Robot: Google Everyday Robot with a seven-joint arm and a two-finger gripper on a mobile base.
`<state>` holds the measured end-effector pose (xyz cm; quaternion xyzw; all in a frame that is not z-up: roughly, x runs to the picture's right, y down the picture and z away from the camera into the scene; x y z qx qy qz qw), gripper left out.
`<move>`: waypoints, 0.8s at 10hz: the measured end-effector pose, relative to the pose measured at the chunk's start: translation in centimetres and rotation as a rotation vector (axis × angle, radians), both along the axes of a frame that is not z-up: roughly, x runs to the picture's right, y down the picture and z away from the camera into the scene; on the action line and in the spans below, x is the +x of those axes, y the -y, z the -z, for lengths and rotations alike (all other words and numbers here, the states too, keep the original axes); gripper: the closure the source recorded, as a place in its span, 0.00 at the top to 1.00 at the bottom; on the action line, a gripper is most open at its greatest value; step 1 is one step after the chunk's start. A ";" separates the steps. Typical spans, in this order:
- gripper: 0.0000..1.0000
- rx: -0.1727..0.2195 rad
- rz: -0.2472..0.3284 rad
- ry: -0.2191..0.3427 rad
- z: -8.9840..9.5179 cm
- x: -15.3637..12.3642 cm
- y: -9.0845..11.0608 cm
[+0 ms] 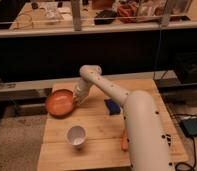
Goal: Drag the ceramic bowl in a circle
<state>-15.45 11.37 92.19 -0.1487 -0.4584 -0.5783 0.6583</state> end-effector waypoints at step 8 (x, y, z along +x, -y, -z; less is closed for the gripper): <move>0.00 -0.035 0.157 0.029 2.6 2.9 -5.2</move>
